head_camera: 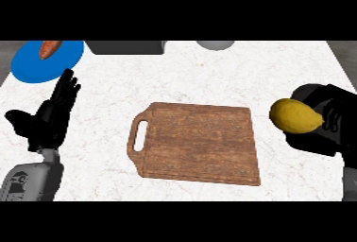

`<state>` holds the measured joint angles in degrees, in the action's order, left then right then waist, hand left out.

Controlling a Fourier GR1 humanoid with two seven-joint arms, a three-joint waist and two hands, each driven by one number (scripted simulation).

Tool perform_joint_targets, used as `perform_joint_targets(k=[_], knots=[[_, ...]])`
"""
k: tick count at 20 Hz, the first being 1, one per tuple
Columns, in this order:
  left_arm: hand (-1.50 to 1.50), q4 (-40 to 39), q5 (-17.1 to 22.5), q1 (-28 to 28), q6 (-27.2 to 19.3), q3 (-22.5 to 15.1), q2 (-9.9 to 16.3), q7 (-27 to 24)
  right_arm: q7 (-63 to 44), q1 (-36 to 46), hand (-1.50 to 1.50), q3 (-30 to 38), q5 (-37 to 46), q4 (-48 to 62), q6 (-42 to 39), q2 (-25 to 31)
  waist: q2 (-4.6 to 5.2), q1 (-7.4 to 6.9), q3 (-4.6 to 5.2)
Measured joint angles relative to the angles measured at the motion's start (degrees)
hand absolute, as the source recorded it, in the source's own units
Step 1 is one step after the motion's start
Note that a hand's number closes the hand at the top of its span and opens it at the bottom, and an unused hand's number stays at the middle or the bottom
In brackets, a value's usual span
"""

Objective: Pick the lemon from the cutting board and place it in the pan

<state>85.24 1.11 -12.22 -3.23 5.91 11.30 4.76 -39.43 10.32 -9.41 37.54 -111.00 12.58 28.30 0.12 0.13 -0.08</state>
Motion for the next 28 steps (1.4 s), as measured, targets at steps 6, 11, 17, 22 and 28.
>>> perform_joint_targets(k=[6,11,17,22,28], knots=[[0.0,-0.48,-0.62,-0.04,0.03,-0.55,-0.55,-1.12,16.48,1.39,1.5,10.23,-4.9,19.06,3.15,4.5,0.2,-0.66,-0.02],[0.0,-0.9,-0.38,-1.22,0.21,-0.46,-0.68,-0.4,28.35,6.07,1.5,15.03,-4.07,37.67,7.2,6.9,0.36,-1.25,-0.03],[0.0,-1.65,0.02,-2.3,1.06,-0.41,-0.64,-0.94,42.93,14.9,1.5,20.13,-5.69,61.84,11.65,7.41,0.7,-2.32,-0.13],[0.0,-1.65,-0.86,-3.81,0.31,-1.25,-1.21,0.53,51.28,20.94,-1.5,23.86,-8.7,76.31,10.98,6.81,0.89,-2.79,-0.19],[0.0,-1.89,-1.06,-3.75,0.55,-1.48,-1.3,-0.11,55.65,24.23,-1.5,26.55,-13.48,86.9,-1.19,6.39,1.13,-3.24,-0.26]])
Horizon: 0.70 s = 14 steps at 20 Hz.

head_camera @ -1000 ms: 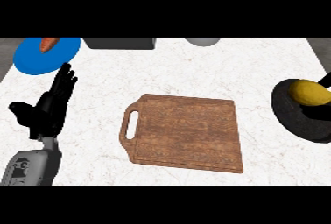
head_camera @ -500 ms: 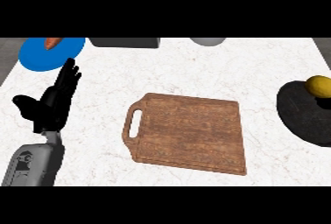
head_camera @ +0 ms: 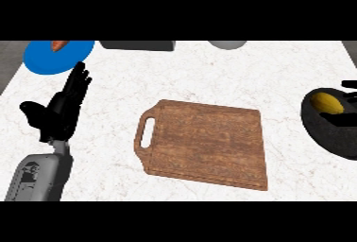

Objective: Pick the lemon from the cutting board and place it in the pan

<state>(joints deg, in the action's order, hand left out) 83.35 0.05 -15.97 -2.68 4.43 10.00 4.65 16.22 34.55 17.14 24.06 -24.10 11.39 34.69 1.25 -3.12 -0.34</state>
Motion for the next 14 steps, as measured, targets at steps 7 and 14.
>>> perform_joint_targets(k=[7,14], knots=[[0.0,0.14,0.08,0.75,-0.22,0.34,-0.27,-0.21,11.57,1.33,-1.5,4.6,-3.56,7.21,-1.47,0.5,-0.21,0.72,0.02],[0.0,2.01,0.28,2.4,-0.24,1.39,0.68,0.46,20.83,-1.53,-1.5,12.62,-12.45,7.43,-7.14,1.58,-0.88,2.14,0.15]])
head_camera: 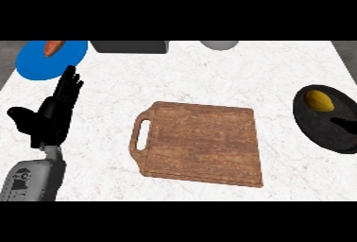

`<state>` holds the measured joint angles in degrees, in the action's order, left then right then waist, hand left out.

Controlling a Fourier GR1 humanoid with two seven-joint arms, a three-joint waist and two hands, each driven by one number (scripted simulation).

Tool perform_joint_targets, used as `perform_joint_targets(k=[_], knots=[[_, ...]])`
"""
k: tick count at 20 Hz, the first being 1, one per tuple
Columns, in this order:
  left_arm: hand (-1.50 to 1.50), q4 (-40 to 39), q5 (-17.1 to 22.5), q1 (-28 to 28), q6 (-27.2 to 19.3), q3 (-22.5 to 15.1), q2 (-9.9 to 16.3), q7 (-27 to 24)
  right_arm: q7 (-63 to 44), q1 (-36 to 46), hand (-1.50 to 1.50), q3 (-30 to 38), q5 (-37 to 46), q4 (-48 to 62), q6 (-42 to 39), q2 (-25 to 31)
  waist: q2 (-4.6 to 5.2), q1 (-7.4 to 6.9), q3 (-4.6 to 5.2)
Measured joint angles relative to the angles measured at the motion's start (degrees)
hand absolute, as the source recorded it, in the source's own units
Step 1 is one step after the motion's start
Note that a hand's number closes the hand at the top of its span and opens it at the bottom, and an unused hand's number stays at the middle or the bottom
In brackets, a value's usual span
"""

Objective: Pick the lemon from the cutting board and place it in the pan

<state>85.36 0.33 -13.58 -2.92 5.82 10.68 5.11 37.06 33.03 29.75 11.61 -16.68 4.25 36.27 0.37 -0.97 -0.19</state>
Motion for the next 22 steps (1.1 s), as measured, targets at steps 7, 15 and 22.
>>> perform_joint_targets(k=[7,15,22], knots=[[0.0,-0.72,-0.11,1.1,-0.35,0.82,0.06,-0.38,6.09,-10.06,-1.5,3.28,-6.66,-3.29,-18.55,3.75,-0.64,2.03,0.23],[0.0,-0.2,0.03,2.16,-0.31,1.76,0.59,-0.48,6.07,-26.07,-1.5,5.65,-13.61,-16.03,-28.1,5.51,-0.93,2.96,0.41],[0.0,0.78,-0.16,2.64,-0.25,1.39,0.25,-0.15,0.11,-41.2,-1.5,7.3,-19.76,-35.74,-30.63,2.33,-0.79,2.76,0.42]])
